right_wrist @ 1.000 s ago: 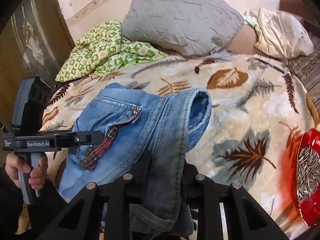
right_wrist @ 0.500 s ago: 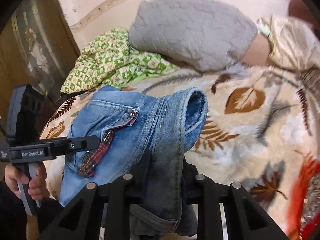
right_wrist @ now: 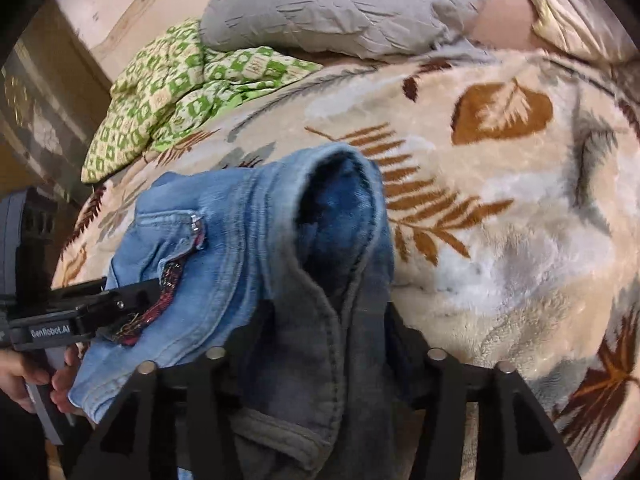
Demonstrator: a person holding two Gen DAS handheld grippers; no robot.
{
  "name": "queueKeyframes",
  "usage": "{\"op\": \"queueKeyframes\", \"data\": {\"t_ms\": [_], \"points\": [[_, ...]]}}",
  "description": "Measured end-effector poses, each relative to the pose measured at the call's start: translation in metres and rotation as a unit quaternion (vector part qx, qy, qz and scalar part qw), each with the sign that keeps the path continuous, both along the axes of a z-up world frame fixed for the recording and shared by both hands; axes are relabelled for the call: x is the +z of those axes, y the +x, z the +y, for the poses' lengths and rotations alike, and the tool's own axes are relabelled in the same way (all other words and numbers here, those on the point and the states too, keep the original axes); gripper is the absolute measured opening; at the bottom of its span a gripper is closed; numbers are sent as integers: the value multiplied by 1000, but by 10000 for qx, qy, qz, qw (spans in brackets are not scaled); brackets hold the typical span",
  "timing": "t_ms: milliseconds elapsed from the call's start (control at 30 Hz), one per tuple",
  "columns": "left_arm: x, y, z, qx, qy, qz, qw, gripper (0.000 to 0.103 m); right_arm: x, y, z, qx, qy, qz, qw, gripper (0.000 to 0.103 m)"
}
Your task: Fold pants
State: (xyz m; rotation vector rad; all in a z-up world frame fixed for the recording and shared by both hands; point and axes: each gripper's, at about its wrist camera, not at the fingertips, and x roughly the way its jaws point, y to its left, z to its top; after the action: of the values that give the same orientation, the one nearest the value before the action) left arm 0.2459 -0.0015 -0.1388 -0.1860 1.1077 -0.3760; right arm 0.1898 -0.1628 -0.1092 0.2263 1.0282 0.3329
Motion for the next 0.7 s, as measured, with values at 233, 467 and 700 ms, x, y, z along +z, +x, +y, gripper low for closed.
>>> {"op": "queueKeyframes", "data": {"t_ms": [233, 467, 700], "points": [[2, -3, 8, 262, -46, 22, 9996, 85, 1, 4, 1, 85, -163, 300, 9994, 103], [4, -10, 12, 743, 15, 96, 9972, 103, 13, 0, -2, -89, -306, 455, 9985, 103], [50, -40, 15, 652, 191, -544, 9962, 103, 59, -23, -12, -310, -572, -199, 9977, 103]]}}
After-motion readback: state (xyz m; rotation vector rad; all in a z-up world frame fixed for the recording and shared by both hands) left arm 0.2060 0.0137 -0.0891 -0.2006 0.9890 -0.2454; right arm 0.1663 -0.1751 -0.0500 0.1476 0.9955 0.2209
